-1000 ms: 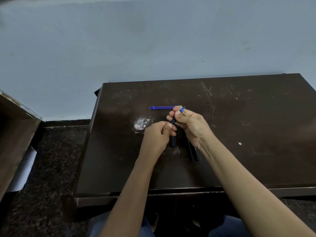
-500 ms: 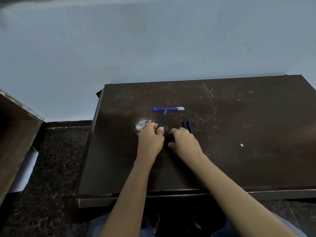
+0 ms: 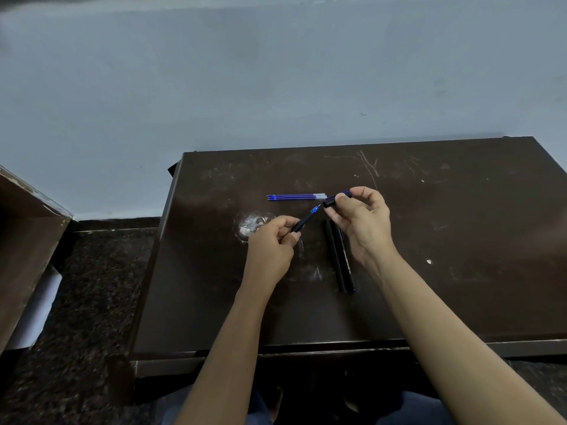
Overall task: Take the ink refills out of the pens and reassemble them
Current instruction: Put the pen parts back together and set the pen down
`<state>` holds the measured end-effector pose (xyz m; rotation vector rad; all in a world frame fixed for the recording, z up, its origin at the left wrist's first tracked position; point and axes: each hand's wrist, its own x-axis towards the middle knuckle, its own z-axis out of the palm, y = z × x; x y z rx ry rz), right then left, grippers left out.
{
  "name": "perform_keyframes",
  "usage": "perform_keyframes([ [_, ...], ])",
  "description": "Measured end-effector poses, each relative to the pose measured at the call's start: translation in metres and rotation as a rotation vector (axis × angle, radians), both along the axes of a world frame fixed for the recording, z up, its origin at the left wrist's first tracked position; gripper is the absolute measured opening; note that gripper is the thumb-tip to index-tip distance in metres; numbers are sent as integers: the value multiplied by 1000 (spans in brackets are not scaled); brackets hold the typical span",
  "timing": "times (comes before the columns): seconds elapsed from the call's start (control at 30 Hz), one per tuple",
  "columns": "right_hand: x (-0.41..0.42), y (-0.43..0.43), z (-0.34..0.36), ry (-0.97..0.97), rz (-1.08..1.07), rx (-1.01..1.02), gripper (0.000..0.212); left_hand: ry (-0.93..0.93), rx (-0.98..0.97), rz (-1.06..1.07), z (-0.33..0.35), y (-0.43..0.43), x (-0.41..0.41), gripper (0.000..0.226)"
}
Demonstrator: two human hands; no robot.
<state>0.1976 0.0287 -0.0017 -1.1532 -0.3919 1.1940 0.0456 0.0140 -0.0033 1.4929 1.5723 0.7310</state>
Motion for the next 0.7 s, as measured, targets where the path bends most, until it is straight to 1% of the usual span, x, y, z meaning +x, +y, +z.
perform_keyframes([
  [0.07, 2, 1, -1, 17, 1, 0, 24, 5, 4, -17, 1, 0, 3, 22],
  [0.13, 2, 0, 0, -20, 15, -7, 24, 13, 15, -23, 1, 0, 3, 21],
  [0.3, -1, -3, 0, -201, 131, 5, 23, 30, 27, -10, -2, -1, 3, 23],
  [0.43, -1, -4, -4, -257, 148, 0, 24, 34, 41, -17, -3, -3, 4, 22],
  [0.53, -8, -8, -6, -372, 214, 12, 25, 44, 69, 6, -5, -2, 5, 22],
  [0.7, -20, -11, -9, -467, 166, -18, 27, 38, 134, 80, -8, -8, 11, 25],
])
